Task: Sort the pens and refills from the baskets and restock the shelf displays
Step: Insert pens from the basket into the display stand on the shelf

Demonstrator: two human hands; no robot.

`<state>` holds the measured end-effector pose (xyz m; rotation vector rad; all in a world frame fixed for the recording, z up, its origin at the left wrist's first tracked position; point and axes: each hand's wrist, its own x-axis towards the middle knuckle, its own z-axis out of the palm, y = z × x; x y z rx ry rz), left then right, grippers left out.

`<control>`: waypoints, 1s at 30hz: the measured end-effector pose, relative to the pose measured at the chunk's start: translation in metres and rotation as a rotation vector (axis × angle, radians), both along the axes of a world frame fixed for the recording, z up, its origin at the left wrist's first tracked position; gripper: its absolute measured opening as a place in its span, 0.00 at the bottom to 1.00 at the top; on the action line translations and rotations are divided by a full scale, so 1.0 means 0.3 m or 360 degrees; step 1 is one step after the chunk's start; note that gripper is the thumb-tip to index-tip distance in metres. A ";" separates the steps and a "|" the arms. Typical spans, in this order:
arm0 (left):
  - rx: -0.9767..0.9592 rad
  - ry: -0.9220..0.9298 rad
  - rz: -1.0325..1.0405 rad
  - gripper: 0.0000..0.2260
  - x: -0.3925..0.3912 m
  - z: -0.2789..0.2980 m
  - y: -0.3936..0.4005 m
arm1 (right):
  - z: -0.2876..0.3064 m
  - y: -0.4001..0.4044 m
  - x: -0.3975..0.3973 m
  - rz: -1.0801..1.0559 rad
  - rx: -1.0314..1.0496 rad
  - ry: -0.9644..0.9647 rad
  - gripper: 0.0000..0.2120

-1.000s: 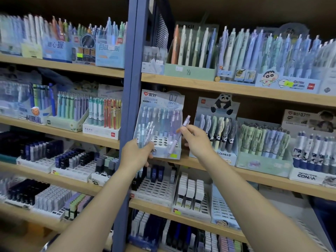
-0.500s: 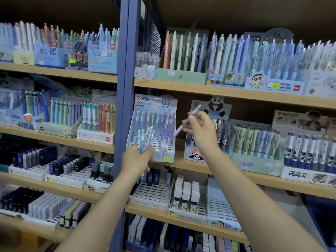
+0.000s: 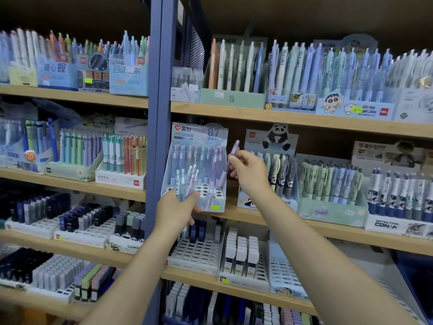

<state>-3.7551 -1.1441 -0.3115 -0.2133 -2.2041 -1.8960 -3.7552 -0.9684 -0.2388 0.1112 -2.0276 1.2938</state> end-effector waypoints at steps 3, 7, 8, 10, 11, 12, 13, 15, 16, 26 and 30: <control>0.0009 0.0007 -0.0007 0.15 0.000 0.001 -0.001 | -0.008 0.010 -0.006 -0.0023 0.0038 -0.0025 0.06; 0.0009 0.0005 -0.0018 0.15 0.003 0.003 0.001 | -0.026 0.007 -0.030 -0.0099 0.0013 -0.0143 0.07; 0.0005 -0.0002 -0.0013 0.15 0.004 0.002 0.001 | -0.027 0.004 -0.039 -0.0133 -0.0023 -0.0155 0.08; 0.0009 -0.0003 -0.0014 0.15 0.006 0.001 0.001 | -0.027 -0.004 -0.054 -0.0177 -0.0090 -0.0155 0.08; 0.0017 0.0000 -0.0018 0.15 0.008 0.002 0.001 | -0.025 -0.007 -0.059 -0.0186 -0.0108 -0.0146 0.08; 0.0027 0.0005 -0.0026 0.15 0.007 0.002 0.000 | -0.026 -0.010 -0.063 -0.0188 -0.0114 -0.0138 0.08; 0.0029 0.0007 -0.0030 0.16 0.008 0.003 -0.001 | -0.028 -0.014 -0.066 -0.0186 -0.0111 -0.0131 0.08; 0.0011 0.0000 -0.0040 0.17 0.006 0.000 -0.004 | -0.034 -0.018 -0.070 -0.0188 -0.0084 -0.0130 0.08; 0.0006 0.0003 -0.0050 0.18 0.004 -0.002 -0.005 | -0.036 -0.019 -0.071 -0.0194 -0.0060 -0.0132 0.08; 0.0054 0.0044 -0.0182 0.12 -0.008 -0.017 0.014 | -0.026 -0.007 -0.045 -0.0429 0.0261 -0.0153 0.11; 0.0075 0.0032 -0.0232 0.12 0.000 -0.002 0.053 | -0.037 -0.010 0.013 -0.0128 0.0226 -0.0169 0.11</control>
